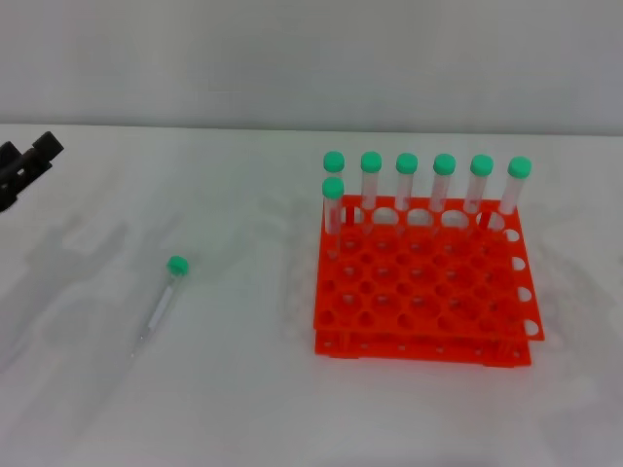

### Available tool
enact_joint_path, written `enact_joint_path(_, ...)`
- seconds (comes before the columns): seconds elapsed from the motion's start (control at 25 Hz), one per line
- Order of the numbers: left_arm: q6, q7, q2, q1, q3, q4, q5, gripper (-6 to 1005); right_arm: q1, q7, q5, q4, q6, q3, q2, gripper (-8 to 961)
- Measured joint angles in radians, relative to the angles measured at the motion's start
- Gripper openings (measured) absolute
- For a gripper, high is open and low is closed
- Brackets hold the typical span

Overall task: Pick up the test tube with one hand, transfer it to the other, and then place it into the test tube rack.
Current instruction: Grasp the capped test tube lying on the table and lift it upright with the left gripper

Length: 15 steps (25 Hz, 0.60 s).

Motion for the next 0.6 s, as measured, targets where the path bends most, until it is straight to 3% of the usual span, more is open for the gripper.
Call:
enact_joint_path(0.16, 0.028, -0.280, 0.033, -0.076, 0.001, -0.185, 0.202, 890, 0.004, -0.017, 0.001, -0.002, 0.016, 0.000, 0.000, 532)
enact_joint_path(0.36, 0.061, -0.547, 0.081, -0.189, 0.001, -0.326, 0.481, 890, 0.005, -0.048, 0.002, -0.009, 0.021, 0.002, 0.000, 532)
enact_joint_path(0.6, 0.143, -0.822, 0.191, -0.364, 0.003, -0.357, 0.860, 889, -0.003, -0.049, 0.002, -0.024, 0.027, 0.080, -0.004, 532)
